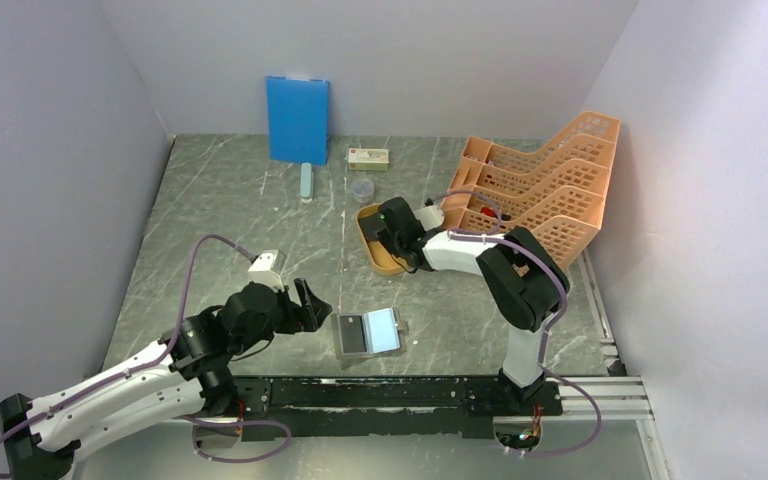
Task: Put the credit cards into the card holder
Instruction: Pick up the credit card from the storage box, then turn over the card slot in the card holder.
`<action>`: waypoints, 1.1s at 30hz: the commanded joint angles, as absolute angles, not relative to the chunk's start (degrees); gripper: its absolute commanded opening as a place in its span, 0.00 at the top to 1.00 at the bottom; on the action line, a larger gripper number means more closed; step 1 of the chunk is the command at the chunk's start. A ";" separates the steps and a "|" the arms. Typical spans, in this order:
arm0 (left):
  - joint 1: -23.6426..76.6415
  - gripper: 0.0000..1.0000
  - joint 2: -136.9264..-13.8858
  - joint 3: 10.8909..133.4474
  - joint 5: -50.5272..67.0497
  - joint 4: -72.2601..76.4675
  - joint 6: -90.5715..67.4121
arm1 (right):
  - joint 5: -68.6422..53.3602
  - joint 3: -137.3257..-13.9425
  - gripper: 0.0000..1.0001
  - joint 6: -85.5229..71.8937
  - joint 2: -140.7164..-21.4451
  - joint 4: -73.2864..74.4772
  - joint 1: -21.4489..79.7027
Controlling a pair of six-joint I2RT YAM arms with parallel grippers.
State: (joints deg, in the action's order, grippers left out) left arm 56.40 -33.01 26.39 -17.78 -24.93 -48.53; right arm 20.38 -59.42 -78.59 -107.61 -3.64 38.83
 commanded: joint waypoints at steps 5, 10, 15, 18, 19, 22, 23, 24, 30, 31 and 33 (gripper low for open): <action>56.56 0.13 -32.78 25.58 -17.28 -23.37 -49.04 | 21.68 -58.16 0.95 -77.23 -104.94 -1.81 38.30; 56.52 0.13 -32.78 25.44 -17.28 -23.22 -49.04 | 21.35 -58.07 1.00 -77.17 -102.28 -1.23 38.49; 56.57 0.13 -33.49 25.58 -17.12 -22.50 -48.96 | 22.03 -59.07 1.00 -76.56 -99.52 0.52 38.47; 56.54 0.13 -34.04 25.95 -17.34 -22.30 -48.69 | 23.92 -60.88 1.00 -75.26 -97.55 4.35 38.62; 56.53 0.13 -34.20 26.08 -17.51 -22.32 -48.66 | 24.40 -61.43 1.00 -74.90 -96.81 5.27 38.60; 56.55 0.13 -34.20 26.72 -17.93 -22.39 -48.13 | 24.65 -63.04 1.00 -73.99 -94.37 8.03 38.62; 56.57 0.13 -34.19 26.98 -18.17 -22.52 -48.02 | 24.27 -63.55 1.00 -73.60 -93.59 8.92 38.65; 56.55 0.13 -34.19 27.32 -18.38 -22.69 -47.87 | 23.55 -64.07 1.00 -73.18 -92.59 9.97 38.53; 56.53 0.13 -34.02 31.41 -19.81 -25.20 -46.19 | 9.93 -66.54 1.00 -58.93 -81.99 13.95 37.92; 56.55 0.13 -34.03 32.22 -20.12 -25.49 -45.58 | 6.51 -67.06 1.00 -54.62 -80.08 15.49 37.96; 56.53 0.13 -34.02 33.56 -20.45 -25.56 -44.29 | -1.17 -66.94 1.00 -45.66 -75.85 18.27 37.97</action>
State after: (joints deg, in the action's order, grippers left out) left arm 56.40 -34.35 29.04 -18.31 -25.32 -47.46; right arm 12.73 -64.64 -63.18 -83.05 12.45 38.20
